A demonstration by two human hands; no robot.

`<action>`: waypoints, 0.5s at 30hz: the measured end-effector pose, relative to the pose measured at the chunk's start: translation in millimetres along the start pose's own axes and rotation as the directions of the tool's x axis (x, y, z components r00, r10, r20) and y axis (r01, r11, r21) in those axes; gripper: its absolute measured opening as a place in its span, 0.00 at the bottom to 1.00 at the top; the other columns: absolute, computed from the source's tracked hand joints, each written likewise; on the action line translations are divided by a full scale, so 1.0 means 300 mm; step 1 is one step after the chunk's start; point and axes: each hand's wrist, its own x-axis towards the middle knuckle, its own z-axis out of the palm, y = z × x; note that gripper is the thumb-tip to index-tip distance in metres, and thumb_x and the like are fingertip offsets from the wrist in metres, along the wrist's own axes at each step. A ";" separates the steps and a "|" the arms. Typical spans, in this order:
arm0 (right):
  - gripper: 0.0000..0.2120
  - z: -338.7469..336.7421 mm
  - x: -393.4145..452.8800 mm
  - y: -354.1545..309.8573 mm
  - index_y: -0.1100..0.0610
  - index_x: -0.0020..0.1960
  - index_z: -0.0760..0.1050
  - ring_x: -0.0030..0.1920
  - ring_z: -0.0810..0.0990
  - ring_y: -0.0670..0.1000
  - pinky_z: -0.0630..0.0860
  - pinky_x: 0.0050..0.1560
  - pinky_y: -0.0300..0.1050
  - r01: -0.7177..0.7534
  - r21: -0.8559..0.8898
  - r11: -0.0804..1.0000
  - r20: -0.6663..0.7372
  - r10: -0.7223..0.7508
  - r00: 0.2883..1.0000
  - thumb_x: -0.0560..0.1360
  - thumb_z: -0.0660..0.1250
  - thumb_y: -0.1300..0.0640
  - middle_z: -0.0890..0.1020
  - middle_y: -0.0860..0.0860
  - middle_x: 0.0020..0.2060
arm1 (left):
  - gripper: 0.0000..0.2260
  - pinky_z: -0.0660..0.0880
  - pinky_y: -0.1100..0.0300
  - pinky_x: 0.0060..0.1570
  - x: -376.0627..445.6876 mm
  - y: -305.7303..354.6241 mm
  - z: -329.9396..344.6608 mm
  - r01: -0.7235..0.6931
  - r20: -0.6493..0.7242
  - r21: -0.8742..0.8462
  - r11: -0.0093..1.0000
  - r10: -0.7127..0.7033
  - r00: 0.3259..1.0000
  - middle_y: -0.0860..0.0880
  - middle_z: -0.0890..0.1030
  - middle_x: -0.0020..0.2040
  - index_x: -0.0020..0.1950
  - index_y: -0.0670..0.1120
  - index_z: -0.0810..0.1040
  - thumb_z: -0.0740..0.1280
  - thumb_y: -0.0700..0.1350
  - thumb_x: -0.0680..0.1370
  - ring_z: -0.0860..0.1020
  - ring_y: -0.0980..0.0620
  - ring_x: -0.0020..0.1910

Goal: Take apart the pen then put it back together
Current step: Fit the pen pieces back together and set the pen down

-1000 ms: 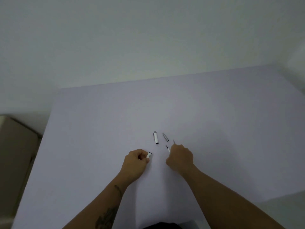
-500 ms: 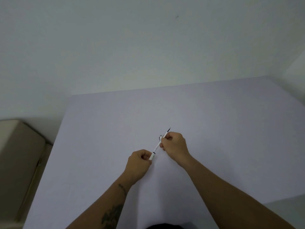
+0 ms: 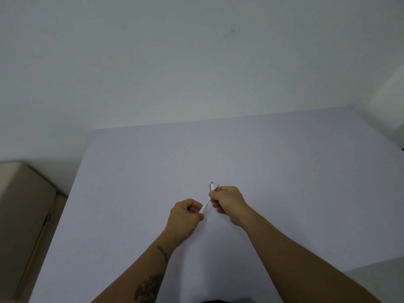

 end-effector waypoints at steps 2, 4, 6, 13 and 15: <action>0.03 0.009 0.001 0.012 0.62 0.41 0.81 0.31 0.75 0.49 0.73 0.32 0.41 -0.034 -0.008 0.999 0.043 0.034 0.998 0.73 0.69 0.64 0.78 0.53 0.32 | 0.07 0.73 0.62 0.35 0.004 0.003 0.006 -0.020 -0.011 0.011 1.000 0.020 1.000 0.51 0.80 0.36 0.42 0.49 0.82 0.73 0.36 0.71 0.76 0.54 0.33; 0.02 0.014 0.006 0.028 0.61 0.43 0.81 0.30 0.75 0.48 0.73 0.31 0.40 -0.042 -0.017 0.999 0.074 0.043 0.996 0.74 0.70 0.63 0.78 0.53 0.32 | 0.08 0.72 0.64 0.34 0.008 0.000 0.010 -0.025 -0.025 0.030 0.999 0.026 0.999 0.52 0.79 0.35 0.41 0.49 0.81 0.73 0.36 0.71 0.76 0.55 0.33; 0.02 0.001 0.020 0.040 0.59 0.46 0.82 0.32 0.76 0.48 0.75 0.33 0.40 -0.038 -0.035 0.999 0.071 0.040 0.997 0.74 0.71 0.62 0.80 0.53 0.35 | 0.08 0.71 0.66 0.33 0.014 -0.008 0.008 -0.009 -0.042 0.033 0.999 0.010 0.999 0.52 0.79 0.34 0.41 0.50 0.81 0.73 0.37 0.71 0.76 0.56 0.32; 0.15 -0.133 0.140 0.066 0.55 0.59 0.81 0.53 0.80 0.52 0.75 0.52 0.42 0.049 -0.460 0.886 -0.098 -0.105 0.990 0.72 0.68 0.59 0.83 0.52 0.56 | 0.08 0.69 0.69 0.29 0.059 -0.014 0.005 0.060 -0.089 0.038 0.997 -0.056 0.994 0.53 0.80 0.35 0.39 0.51 0.81 0.74 0.38 0.70 0.75 0.59 0.30; 0.19 -0.147 0.192 0.063 0.56 0.64 0.78 0.59 0.79 0.54 0.75 0.57 0.44 0.054 -0.578 0.814 -0.069 -0.114 0.991 0.73 0.67 0.58 0.80 0.54 0.60 | 0.08 0.69 0.69 0.30 0.083 -0.016 0.014 0.078 -0.103 0.049 0.996 -0.072 0.992 0.51 0.81 0.37 0.40 0.51 0.81 0.73 0.38 0.70 0.76 0.58 0.31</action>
